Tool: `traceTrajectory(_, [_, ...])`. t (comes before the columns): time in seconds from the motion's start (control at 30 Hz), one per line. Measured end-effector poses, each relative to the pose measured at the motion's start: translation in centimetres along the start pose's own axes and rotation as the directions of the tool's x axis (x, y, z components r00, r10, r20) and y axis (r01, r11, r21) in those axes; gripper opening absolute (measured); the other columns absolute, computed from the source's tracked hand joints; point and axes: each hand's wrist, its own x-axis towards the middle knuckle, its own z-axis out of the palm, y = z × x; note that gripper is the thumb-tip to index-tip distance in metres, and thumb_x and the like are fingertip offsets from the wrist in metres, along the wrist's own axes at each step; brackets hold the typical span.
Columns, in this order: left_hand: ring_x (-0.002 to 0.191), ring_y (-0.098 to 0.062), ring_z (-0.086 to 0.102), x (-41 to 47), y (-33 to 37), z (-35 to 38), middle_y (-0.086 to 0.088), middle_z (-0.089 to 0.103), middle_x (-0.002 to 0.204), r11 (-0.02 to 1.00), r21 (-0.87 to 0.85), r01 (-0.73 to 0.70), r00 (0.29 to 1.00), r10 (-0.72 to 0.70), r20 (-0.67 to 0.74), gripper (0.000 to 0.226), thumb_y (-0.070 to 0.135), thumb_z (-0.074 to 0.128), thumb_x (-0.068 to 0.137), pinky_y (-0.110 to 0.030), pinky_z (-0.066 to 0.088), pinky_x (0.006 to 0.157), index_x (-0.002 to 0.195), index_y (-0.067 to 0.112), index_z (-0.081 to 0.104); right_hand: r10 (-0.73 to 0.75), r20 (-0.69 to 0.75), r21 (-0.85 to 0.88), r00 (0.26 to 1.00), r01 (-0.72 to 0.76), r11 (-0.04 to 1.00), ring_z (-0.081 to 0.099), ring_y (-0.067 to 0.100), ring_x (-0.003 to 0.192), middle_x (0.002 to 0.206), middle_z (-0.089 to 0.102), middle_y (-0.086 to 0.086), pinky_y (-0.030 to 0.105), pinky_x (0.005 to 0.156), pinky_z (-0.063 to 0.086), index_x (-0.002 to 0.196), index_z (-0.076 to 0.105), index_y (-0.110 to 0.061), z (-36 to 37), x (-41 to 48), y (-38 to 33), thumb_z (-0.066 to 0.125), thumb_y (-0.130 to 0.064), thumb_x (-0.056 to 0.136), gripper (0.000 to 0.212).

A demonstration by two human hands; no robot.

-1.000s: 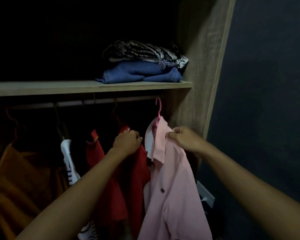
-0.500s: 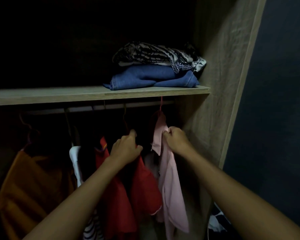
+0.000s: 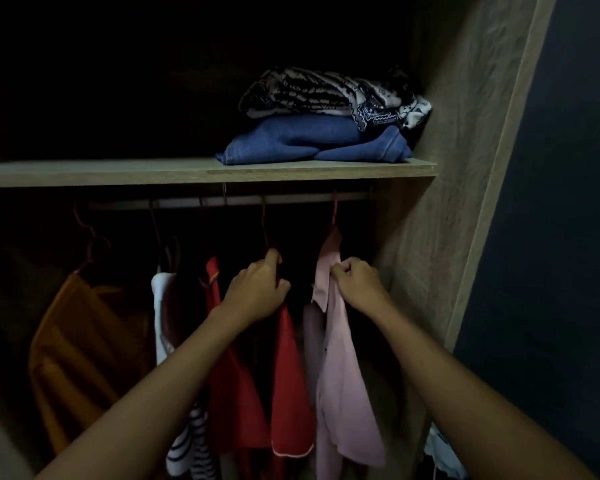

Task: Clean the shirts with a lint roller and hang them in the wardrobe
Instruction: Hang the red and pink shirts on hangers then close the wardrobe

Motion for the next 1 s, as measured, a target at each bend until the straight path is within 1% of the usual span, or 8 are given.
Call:
traceTrajectory(0.13, [0.110, -0.035, 0.063, -1.4, -1.3, -0.4, -0.013, 0.065, 0.120, 1.000, 0.001, 0.008, 0.996, -0.008, -0.089, 0.042, 0.041, 0.052, 0.094, -0.049, 0.051, 0.092, 0.128, 0.017, 0.043, -0.156, -0.186, 0.013, 0.970, 0.161, 0.987, 0.061, 0.026, 0.092, 0.100, 0.064, 0.011, 0.024, 0.074, 0.037, 0.106, 0.059, -0.009, 0.8, -1.1, -0.7, 0.059, -0.032, 0.094, 0.025])
traceTrajectory(0.23, [0.115, -0.032, 0.058, -3.4, -3.1, -2.2, -0.012, 0.062, 0.125, 0.998, 0.062, 0.027, 0.948, -0.006, -0.320, 0.052, 0.042, 0.053, 0.095, -0.048, 0.046, 0.095, 0.138, 0.012, 0.048, -0.347, -0.265, 0.074, 0.900, 0.378, 0.923, 0.055, 0.013, 0.074, 0.082, 0.056, -0.002, 0.024, 0.069, 0.040, 0.092, 0.057, -0.018, 1.4, -3.5, -3.9, 0.060, -0.032, 0.094, 0.014])
traceTrajectory(0.37, [0.120, -0.027, 0.055, -8.3, -6.2, -6.3, -0.009, 0.061, 0.128, 0.992, 0.123, 0.012, 0.794, 0.066, -0.605, 0.049, 0.035, 0.059, 0.095, -0.041, 0.043, 0.096, 0.137, 0.010, 0.055, -0.475, -0.020, 0.228, 0.880, 0.467, 0.855, 0.048, 0.007, 0.051, 0.057, 0.053, 0.001, 0.018, 0.051, 0.037, 0.077, 0.057, -0.019, 4.8, -8.3, -8.9, 0.061, -0.028, 0.095, 0.021])
traceTrajectory(0.53, [0.123, -0.031, 0.057, -16.1, -12.3, -10.0, -0.017, 0.063, 0.125, 0.985, 0.156, 0.070, 0.603, 0.083, -0.794, 0.038, 0.015, 0.066, 0.089, -0.046, 0.045, 0.100, 0.125, 0.002, 0.066, -0.575, 0.266, 0.336, 0.774, 0.485, 0.808, 0.044, 0.005, 0.044, 0.050, 0.050, 0.000, 0.030, 0.050, 0.039, 0.069, 0.053, -0.019, 14.7, -14.0, -12.0, 0.063, -0.031, 0.092, 0.028])
traceTrajectory(0.6, [0.125, -0.033, 0.056, -19.1, -14.8, -11.0, -0.019, 0.063, 0.126, 0.979, 0.174, 0.107, 0.569, 0.083, -0.818, 0.036, 0.013, 0.064, 0.089, -0.049, 0.044, 0.102, 0.123, 0.001, 0.067, -0.579, 0.333, 0.342, 0.745, 0.476, 0.810, 0.043, 0.004, 0.045, 0.047, 0.049, -0.004, 0.029, 0.051, 0.037, 0.063, 0.048, -0.022, 19.5, -16.4, -12.5, 0.062, -0.035, 0.091, 0.034])
traceTrajectory(0.8, [0.134, -0.039, 0.048, -25.1, -23.6, -12.9, -0.027, 0.053, 0.136, 0.975, 0.174, 0.139, 0.607, 0.054, -0.793, 0.042, 0.019, 0.057, 0.096, -0.053, 0.040, 0.109, 0.131, -0.004, 0.059, -0.434, 0.482, 0.191, 0.761, 0.392, 0.900, 0.039, 0.012, 0.048, 0.045, 0.034, 0.002, 0.035, 0.052, 0.039, 0.053, 0.036, -0.012, 32.5, -24.2, -12.5, 0.063, -0.036, 0.087, 0.050])
traceTrajectory(0.93, [0.144, -0.039, 0.035, -26.7, -29.5, -13.0, -0.029, 0.040, 0.149, 0.975, 0.137, 0.177, 0.678, -0.020, -0.735, 0.052, 0.019, 0.058, 0.098, -0.059, 0.034, 0.113, 0.144, 0.000, 0.045, -0.384, 0.542, 0.140, 0.748, 0.370, 0.918, 0.024, 0.006, 0.038, 0.041, 0.018, -0.001, 0.017, 0.044, 0.017, 0.047, 0.028, -0.018, 38.2, -28.3, -10.9, 0.059, -0.041, 0.083, 0.053])
traceTrajectory(1.0, [0.150, -0.039, 0.024, -26.9, -31.5, -12.7, -0.026, 0.030, 0.157, 0.966, 0.109, 0.232, 0.698, -0.087, -0.710, 0.059, 0.023, 0.056, 0.099, -0.063, 0.024, 0.117, 0.151, 0.002, 0.036, -0.257, 0.604, 0.021, 0.754, 0.307, 0.951, 0.028, 0.004, 0.041, 0.042, 0.022, -0.006, 0.019, 0.047, 0.023, 0.048, 0.026, -0.018, 40.3, -29.4, -10.1, 0.059, -0.043, 0.086, 0.056])
